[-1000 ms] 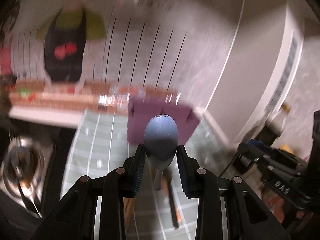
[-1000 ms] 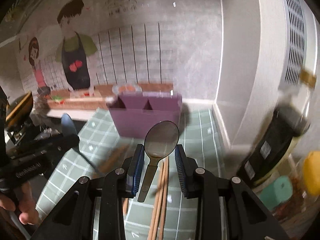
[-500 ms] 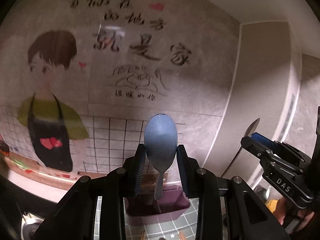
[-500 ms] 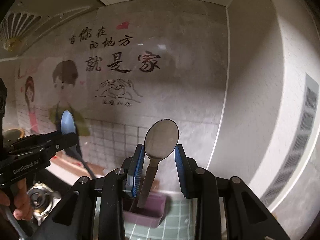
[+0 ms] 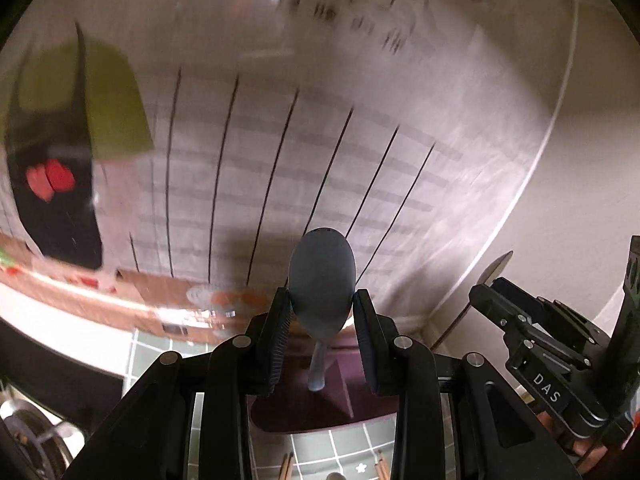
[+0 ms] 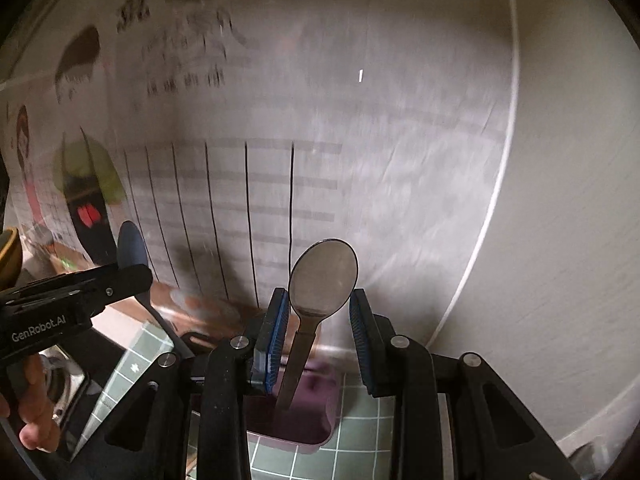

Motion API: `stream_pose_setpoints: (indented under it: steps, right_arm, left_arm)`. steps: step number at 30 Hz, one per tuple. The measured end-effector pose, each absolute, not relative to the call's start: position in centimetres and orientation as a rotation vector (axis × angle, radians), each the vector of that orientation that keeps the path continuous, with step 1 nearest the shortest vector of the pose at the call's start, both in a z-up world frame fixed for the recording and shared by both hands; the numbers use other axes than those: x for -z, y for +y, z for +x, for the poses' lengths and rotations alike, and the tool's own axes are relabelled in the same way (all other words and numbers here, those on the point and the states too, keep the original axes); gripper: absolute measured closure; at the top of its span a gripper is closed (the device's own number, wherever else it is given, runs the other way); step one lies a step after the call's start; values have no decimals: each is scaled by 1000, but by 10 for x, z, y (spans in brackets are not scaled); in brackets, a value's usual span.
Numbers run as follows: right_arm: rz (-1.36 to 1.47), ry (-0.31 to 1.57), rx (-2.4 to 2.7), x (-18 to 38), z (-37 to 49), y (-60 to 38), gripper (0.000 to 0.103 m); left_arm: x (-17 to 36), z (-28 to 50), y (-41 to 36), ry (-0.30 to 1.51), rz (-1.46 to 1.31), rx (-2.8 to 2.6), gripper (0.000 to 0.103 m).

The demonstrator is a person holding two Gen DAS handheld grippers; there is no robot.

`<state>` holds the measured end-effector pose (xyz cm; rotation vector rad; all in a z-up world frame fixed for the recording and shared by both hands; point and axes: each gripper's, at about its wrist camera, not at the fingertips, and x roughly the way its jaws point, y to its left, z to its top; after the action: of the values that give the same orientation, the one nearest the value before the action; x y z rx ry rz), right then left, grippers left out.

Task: Organize utensils
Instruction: 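Carry both spoons over the purple holder and open both grippers to drop them, then lower the right gripper onto the second black-handled spoon and close it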

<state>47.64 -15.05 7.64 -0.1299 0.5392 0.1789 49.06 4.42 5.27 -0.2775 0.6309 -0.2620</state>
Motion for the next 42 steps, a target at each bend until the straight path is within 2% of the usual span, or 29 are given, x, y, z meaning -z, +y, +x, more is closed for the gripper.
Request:
stream_pose_setpoints:
  steps: [9,20,25,33,42]
  right_arm:
    - [-112,676,-220,-20,500,-148,74]
    - [-113,735,-230,2,507,-145,72]
    - [-135,698,-199,-12,492,-152,66]
    - [-154,653,-172,-31,453,-163,49]
    - [-184,687,-120,-26,405,-173,48]
  left_arm:
    - [-1,513,36,771,-294,282,70]
    - [2,512,32,785,-283,286,70]
    - [-15,500,39,738,-302,270,70]
    - [-24,449,44,706,-263,248,69]
    - [0,387,48,765,-207,190,58]
